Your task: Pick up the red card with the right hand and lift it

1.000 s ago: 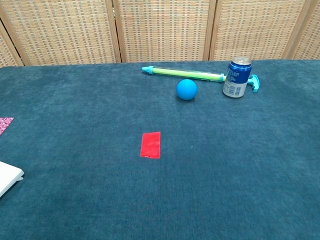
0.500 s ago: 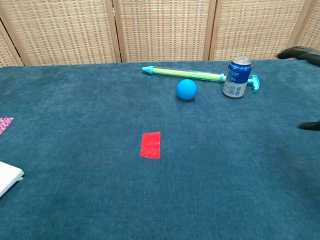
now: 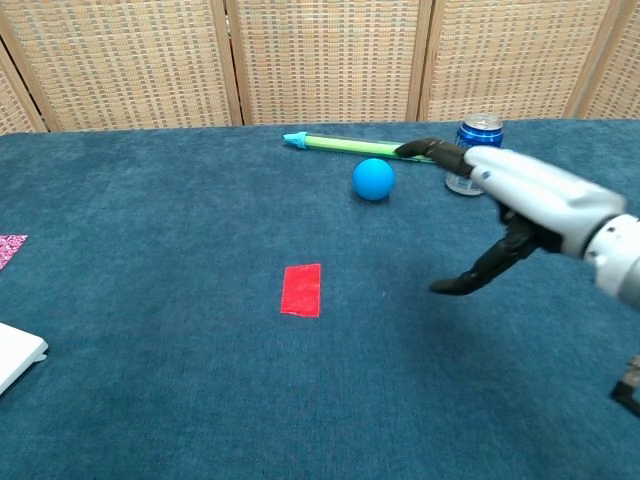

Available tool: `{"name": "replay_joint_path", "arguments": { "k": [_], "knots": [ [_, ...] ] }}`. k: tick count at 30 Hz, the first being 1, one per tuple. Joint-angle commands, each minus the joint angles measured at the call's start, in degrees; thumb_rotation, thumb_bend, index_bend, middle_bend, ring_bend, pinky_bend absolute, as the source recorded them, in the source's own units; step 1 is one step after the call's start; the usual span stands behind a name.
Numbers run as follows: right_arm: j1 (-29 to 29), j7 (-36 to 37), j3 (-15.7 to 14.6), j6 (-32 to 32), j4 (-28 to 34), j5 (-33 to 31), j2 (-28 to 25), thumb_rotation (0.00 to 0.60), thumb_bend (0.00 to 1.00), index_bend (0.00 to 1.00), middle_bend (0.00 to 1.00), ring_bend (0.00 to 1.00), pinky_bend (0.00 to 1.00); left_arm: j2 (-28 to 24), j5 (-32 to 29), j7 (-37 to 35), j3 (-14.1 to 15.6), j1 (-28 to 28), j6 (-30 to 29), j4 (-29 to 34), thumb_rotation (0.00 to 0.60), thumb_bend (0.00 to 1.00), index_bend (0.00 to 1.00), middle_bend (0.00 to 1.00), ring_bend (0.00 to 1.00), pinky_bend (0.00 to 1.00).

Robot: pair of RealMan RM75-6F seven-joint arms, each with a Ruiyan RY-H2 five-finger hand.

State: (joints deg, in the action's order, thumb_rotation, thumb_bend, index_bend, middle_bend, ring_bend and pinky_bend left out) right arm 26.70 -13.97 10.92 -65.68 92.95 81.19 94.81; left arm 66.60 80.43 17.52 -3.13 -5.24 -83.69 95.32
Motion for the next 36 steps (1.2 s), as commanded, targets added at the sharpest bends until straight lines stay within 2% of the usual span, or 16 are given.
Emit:
{"name": "replay_joint_path", "arguments": {
  "k": [1,16,36],
  "knots": [
    [1.83,-2.36,0.32,1.15,-3.48,-2.24,4.40,0.600,0.17,0.03,0.00,0.00,0.00,-0.03,0.21,-0.38,0.07,0.08,-0.21,-0.04,0.600,0.09,0.00,0.00,0.00,0.03],
    [6.06,-4.95,2.13,2.56,-13.98,-6.76,15.12,0.600,0.20,0.03,0.00,0.00,0.00,-0.23,-0.51,-1.56,-0.12,-0.21,0.51,-0.47,0.600,0.09,0.00,0.00,0.00,0.03],
    [11.17,-7.92,5.53,5.33,-21.67,-11.62,22.38,0.600,0.20,0.04,0.00,0.00,0.00,0.08,-1.76,-1.59,0.01,-0.90,2.42,-1.25,0.600,0.10,0.00,0.00,0.00,0.03]
  ]
}}
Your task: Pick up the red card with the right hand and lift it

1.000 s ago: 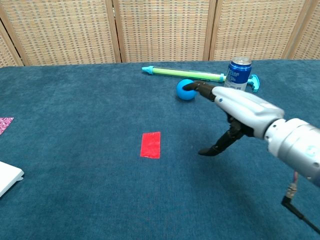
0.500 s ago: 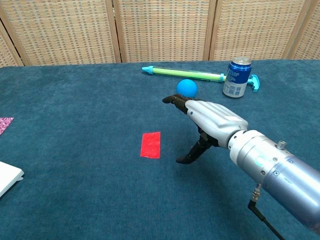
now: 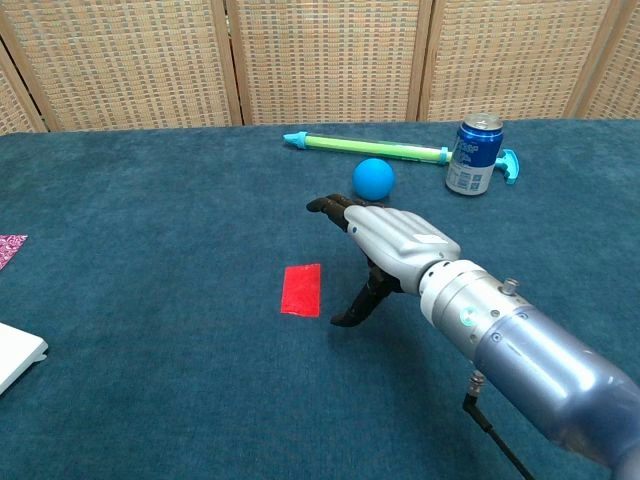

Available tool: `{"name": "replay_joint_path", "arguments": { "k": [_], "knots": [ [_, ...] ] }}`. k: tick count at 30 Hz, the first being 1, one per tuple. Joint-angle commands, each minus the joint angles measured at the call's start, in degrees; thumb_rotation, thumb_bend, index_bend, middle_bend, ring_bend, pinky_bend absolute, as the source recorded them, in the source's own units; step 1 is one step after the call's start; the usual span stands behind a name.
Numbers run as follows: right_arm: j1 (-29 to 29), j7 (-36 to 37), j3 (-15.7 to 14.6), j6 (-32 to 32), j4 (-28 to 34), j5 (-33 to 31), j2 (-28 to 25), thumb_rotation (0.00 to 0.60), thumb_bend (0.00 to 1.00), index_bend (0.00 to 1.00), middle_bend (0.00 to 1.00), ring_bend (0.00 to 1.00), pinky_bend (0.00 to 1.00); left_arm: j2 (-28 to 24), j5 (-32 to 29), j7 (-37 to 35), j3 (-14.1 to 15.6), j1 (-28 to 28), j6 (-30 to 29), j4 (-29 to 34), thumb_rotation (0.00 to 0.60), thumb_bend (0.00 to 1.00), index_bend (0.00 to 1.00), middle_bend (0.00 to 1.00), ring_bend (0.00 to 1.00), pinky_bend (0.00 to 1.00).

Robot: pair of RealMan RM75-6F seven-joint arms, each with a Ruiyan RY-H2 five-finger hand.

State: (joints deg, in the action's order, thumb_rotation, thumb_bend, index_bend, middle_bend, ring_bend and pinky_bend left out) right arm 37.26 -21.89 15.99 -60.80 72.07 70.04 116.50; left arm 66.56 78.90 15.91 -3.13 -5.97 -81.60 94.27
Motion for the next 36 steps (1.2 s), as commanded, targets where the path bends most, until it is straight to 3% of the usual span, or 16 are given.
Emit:
{"name": "replay_joint_path", "arguments": {
  "k": [1,20,36],
  "knots": [
    [0.86,-0.03,0.61,0.58,-1.12,-0.61,0.97,0.600,0.20,0.04,0.00,0.00,0.00,0.15,-0.33,-0.01,-0.01,-0.22,0.46,-0.27,0.600,0.09,0.00,0.00,0.00,0.03],
    [5.58,1.12,3.65,3.12,-8.68,-2.95,5.94,0.600,0.20,0.04,0.00,0.00,0.00,0.23,-2.42,-0.82,-0.85,-0.73,1.44,-1.45,0.600,0.10,0.00,0.00,0.00,0.02],
    [6.99,2.34,3.19,3.99,-12.67,-3.71,8.17,0.600,0.20,0.04,0.00,0.00,0.00,0.00,-2.38,-0.82,-0.75,-0.71,1.06,-1.05,0.600,0.10,0.00,0.00,0.00,0.03]
  ]
}}
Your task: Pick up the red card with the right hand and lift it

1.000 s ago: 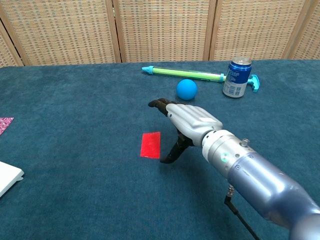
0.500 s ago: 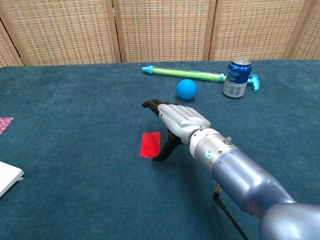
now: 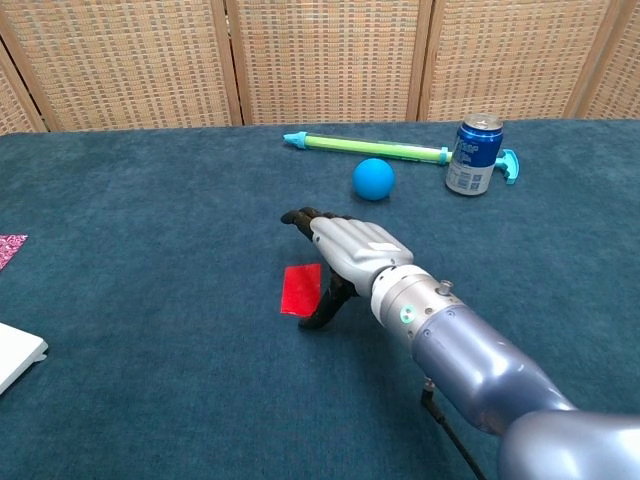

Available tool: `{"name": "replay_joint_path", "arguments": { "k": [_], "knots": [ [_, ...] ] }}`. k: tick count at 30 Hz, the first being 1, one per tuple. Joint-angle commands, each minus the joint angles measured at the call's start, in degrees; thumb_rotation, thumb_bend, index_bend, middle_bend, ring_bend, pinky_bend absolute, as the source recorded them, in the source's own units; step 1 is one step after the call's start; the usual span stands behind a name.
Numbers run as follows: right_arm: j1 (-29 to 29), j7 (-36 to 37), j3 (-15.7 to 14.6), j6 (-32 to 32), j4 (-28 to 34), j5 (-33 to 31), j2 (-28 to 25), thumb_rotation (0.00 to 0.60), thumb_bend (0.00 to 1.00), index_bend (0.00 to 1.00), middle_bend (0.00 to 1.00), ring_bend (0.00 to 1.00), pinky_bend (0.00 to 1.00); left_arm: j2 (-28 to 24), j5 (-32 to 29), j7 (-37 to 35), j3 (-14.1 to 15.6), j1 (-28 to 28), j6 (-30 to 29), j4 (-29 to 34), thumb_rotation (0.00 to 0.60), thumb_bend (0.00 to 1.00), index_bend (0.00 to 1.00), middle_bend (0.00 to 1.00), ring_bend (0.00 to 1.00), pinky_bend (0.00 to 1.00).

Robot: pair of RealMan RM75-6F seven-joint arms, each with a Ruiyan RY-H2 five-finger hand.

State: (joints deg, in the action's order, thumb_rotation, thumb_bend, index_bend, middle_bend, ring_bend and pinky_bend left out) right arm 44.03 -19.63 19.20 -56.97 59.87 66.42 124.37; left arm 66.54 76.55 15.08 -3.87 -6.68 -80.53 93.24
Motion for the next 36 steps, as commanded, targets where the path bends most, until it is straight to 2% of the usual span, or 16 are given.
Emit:
{"name": "replay_joint_path", "arguments": {
  "k": [1,6,12,18,21,32,36],
  "knots": [
    [0.30,0.12,-0.01,0.21,-0.67,-0.13,0.41,0.600,0.20,0.04,0.00,0.00,0.00,0.01,-0.04,0.03,0.00,-0.01,0.00,-0.04,0.600,0.10,0.00,0.00,0.00,0.03],
    [1.05,0.79,0.16,0.53,-2.84,-0.02,1.38,0.600,0.24,0.05,0.00,0.00,0.00,-0.02,0.03,0.10,0.14,-0.09,0.15,-0.05,0.600,0.11,0.00,0.00,0.00,0.02],
    [1.71,1.70,-0.15,-0.22,-6.21,1.12,2.78,0.600,0.47,0.07,0.00,0.00,0.00,0.06,0.12,0.03,0.19,-0.13,0.13,-0.17,0.600,0.11,0.00,0.00,0.00,0.02],
    [2.21,2.85,0.03,-1.93,-8.58,2.63,3.47,0.600,0.63,0.10,0.00,0.00,0.00,0.13,0.37,0.10,0.41,-0.15,0.15,-0.10,0.600,0.11,0.00,0.00,0.00,0.02],
    [1.88,2.91,-0.15,-3.08,-8.05,3.30,3.00,0.600,0.65,0.10,0.00,0.00,0.00,0.11,0.66,0.15,0.57,-0.14,0.06,0.08,0.600,0.11,0.00,0.00,0.00,0.02],
    [-1.26,1.26,-2.18,-7.22,-0.21,5.16,-0.51,0.600,0.66,0.10,0.00,0.00,0.00,-0.12,1.67,0.48,1.08,0.08,-0.56,1.02,0.600,0.11,0.00,0.00,0.00,0.02],
    [-2.06,0.57,-2.48,-7.41,2.76,4.93,-1.78,0.600,0.59,0.10,0.00,0.00,0.00,-0.23,1.82,0.45,1.13,0.13,-0.70,1.21,0.600,0.11,0.00,0.00,0.00,0.02]
  ]
}}
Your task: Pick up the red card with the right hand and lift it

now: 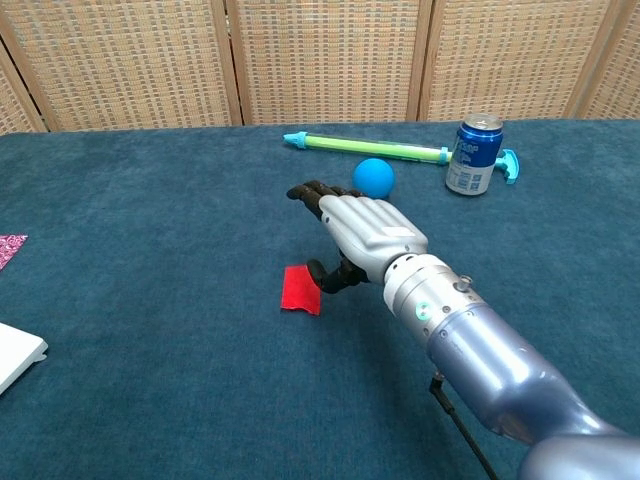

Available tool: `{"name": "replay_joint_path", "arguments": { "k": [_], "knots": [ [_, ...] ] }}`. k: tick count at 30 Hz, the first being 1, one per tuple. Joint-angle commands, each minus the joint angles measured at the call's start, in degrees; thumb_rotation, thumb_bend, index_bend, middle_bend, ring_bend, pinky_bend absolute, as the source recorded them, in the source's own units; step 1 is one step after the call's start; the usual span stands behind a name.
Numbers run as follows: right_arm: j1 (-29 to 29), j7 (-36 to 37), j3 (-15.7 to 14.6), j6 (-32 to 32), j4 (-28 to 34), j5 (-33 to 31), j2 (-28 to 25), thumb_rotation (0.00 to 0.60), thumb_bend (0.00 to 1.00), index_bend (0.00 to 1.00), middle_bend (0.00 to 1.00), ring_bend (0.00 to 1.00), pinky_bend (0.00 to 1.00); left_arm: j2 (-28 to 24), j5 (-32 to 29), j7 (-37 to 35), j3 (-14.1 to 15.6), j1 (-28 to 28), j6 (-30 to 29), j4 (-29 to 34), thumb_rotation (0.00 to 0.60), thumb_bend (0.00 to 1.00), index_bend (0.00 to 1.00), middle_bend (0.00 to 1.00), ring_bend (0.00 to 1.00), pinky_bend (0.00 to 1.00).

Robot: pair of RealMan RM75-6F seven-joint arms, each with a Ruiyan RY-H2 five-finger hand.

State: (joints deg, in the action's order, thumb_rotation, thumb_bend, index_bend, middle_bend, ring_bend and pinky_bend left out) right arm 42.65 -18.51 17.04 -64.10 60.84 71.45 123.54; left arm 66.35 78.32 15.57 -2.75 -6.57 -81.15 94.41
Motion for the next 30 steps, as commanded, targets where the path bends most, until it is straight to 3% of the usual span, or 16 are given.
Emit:
{"name": "replay_joint_path", "arguments": {
  "k": [1,10,30],
  "knots": [
    [-0.95,-0.72,-0.46,-0.32,2.71,-0.19,-1.29,0.600,0.56,0.10,0.00,0.00,0.00,-0.07,0.10,-0.09,0.00,0.05,-0.13,0.08,0.600,0.11,0.00,0.00,0.00,0.02],
    [-2.16,-2.62,-1.51,0.88,6.70,-2.16,-1.99,0.600,0.35,0.09,0.00,0.00,0.00,-0.48,1.28,-0.41,0.38,0.25,-0.75,0.83,0.600,0.11,0.00,0.00,0.00,0.02],
    [0.32,0.14,0.71,4.51,-2.43,-3.74,2.93,0.600,0.33,0.09,0.00,0.00,0.00,-0.67,0.45,-1.19,0.01,0.12,-0.20,0.43,0.600,0.11,0.00,0.00,0.00,0.02]
  ]
}}
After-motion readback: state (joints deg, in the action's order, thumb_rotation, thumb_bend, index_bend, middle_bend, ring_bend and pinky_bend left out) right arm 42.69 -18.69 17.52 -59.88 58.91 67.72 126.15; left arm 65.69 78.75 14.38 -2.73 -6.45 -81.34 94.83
